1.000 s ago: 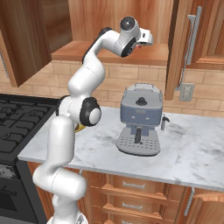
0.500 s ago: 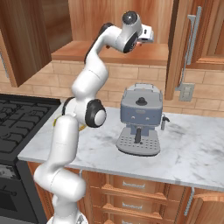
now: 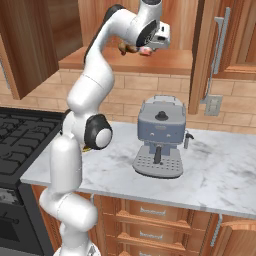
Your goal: Pick the avocado and bread from the counter and place them on the plate. Then pick the jam from the cabinet and place it next to the plate. Lastly close the cabinet door.
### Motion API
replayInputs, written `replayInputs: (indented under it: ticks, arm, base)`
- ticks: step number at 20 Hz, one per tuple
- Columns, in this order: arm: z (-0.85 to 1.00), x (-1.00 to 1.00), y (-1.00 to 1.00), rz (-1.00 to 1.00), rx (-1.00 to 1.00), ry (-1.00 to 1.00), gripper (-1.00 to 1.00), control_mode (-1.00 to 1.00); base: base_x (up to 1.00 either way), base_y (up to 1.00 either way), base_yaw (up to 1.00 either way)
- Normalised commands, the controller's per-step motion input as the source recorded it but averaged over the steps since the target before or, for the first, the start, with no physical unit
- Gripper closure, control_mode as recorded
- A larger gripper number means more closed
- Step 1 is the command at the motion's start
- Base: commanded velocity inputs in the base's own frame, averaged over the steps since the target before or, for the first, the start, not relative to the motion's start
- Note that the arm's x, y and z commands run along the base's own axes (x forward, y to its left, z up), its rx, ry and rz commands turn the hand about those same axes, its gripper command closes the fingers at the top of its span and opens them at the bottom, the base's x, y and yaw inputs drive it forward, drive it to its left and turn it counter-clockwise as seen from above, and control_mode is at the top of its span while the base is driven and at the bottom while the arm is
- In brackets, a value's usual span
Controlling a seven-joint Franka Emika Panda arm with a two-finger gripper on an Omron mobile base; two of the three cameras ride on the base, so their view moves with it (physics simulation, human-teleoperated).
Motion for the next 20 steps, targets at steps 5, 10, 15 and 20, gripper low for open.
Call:
replayInputs:
  ticks: [5,10,15,20]
  arm:
    - [-0.49,-1.0,0.68,0.16,0.0,-0.06,1.0,-1.0]
    - [-0.49,-1.0,0.66,0.17,0.0,-0.12,1.0,-1.0]
    - [-0.65,-1.0,0.64,0.18,-0.05,-0.15,1.0,-1.0]
    - [-0.77,-1.0,0.72,0.2,-0.15,-0.14,1.0,-1.0]
  base:
    - [0.0,0.0,0.0]
    - [0.0,0.0,0.0]
    - [0.0,0.0,0.0]
    - [0.0,0.0,0.0]
